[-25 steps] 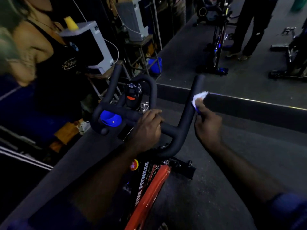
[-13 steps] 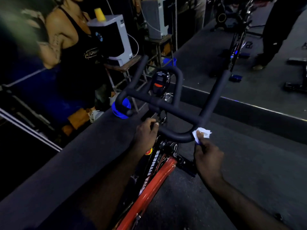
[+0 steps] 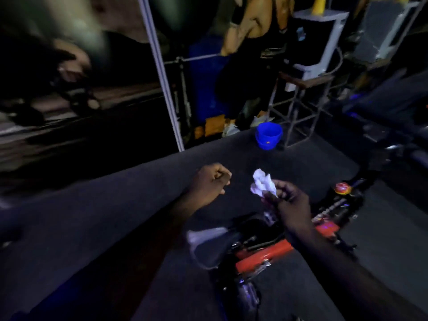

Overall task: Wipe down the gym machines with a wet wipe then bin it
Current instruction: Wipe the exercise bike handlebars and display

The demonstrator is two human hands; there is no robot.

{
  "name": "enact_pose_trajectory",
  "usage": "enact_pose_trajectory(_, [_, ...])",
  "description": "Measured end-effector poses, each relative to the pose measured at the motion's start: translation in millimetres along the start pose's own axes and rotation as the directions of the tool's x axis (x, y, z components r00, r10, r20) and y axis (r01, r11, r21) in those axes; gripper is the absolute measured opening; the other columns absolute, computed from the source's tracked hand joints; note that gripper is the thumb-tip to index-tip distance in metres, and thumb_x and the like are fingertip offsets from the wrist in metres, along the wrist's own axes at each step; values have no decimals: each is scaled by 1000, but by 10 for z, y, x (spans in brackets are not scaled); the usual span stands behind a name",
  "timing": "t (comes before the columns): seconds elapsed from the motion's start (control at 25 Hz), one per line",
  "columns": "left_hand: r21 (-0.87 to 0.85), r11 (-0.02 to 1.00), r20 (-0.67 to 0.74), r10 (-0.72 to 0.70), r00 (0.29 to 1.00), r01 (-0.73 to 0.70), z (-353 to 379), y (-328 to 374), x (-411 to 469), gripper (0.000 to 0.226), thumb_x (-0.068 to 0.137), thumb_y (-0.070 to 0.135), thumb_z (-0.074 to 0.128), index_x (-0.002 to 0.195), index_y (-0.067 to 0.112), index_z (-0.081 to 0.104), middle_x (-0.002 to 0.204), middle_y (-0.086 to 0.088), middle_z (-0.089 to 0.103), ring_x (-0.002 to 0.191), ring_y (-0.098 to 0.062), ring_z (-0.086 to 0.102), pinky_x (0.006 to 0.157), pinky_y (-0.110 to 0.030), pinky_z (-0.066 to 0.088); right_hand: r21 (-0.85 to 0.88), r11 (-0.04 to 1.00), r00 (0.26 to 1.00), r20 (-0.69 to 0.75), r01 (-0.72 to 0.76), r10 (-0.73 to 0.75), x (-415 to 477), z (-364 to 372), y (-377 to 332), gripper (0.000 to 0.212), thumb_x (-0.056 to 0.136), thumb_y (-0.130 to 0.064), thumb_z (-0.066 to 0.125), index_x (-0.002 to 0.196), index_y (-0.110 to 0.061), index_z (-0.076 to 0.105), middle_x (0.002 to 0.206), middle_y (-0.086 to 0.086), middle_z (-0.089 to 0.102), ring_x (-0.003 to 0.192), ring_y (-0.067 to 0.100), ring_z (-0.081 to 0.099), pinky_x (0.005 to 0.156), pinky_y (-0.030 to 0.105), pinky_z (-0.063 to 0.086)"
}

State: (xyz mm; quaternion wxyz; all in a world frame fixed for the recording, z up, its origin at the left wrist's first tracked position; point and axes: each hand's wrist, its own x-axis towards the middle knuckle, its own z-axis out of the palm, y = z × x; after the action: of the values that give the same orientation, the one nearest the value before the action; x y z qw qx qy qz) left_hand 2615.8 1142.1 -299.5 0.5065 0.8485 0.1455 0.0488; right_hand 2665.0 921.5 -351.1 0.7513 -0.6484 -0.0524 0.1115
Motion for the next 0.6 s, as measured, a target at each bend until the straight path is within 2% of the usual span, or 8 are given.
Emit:
enact_pose_trajectory(0.08, [-56, 997, -103, -65, 993, 59, -768, -362, -400, 16, 103, 19, 62, 89, 26, 64, 90, -4, 76, 62, -18, 68, 52, -20, 47, -14, 999, 994, 100, -49, 50, -213, 785, -6, 27, 88, -2, 77, 114, 3, 71, 95, 17, 77, 65, 12, 65, 58, 19, 50])
enact_pose_trajectory(0.12, [-89, 993, -135, -84, 987, 73, -1089, -455, -537, 14, 103, 18, 61, 91, 23, 65, 92, -7, 76, 61, -19, 67, 50, -19, 46, -18, 997, 987, 147, -70, 72, -278, 1097, -23, 23, 88, -5, 79, 109, 2, 73, 92, 17, 76, 62, 11, 59, 55, 19, 47])
enact_pose_trajectory(0.24, [-139, 987, -199, -105, 974, 79, -1755, -670, -807, 9, 103, 19, 63, 96, 19, 67, 93, -6, 76, 64, -18, 67, 54, -23, 49, -5, 987, 934, 322, -160, 154, -387, 1836, -59, 10, 89, -6, 75, 99, -6, 78, 94, 16, 74, 75, 17, 60, 67, 25, 49])
enact_pose_trajectory(0.36, [-230, 971, -254, -128, 959, 68, -2210, -882, -934, 7, 102, 22, 65, 97, 19, 70, 92, -2, 76, 64, -12, 67, 59, -28, 50, 80, 951, 859, 456, -300, 233, -360, 2453, -49, 20, 94, 3, 59, 105, -3, 74, 103, 17, 75, 89, 23, 72, 75, 27, 59])
enact_pose_trajectory(0.48, [-222, 968, -238, -174, 956, 121, -2488, -1166, -876, 8, 102, 22, 64, 98, 20, 70, 94, -2, 77, 62, -10, 67, 59, -29, 52, 71, 932, 831, 482, -354, 279, -167, 2940, 90, 23, 98, 1, 55, 117, -2, 68, 106, 17, 76, 87, 23, 75, 72, 28, 60])
enact_pose_trajectory(0.6, [-177, 970, -218, -204, 954, 167, -2791, -1491, -548, 9, 102, 24, 64, 95, 23, 69, 91, 3, 77, 64, -11, 69, 60, -31, 52, 111, 931, 869, 411, -347, 275, 145, 3296, 360, 27, 95, 7, 59, 120, -1, 63, 101, 17, 76, 83, 27, 76, 67, 31, 61])
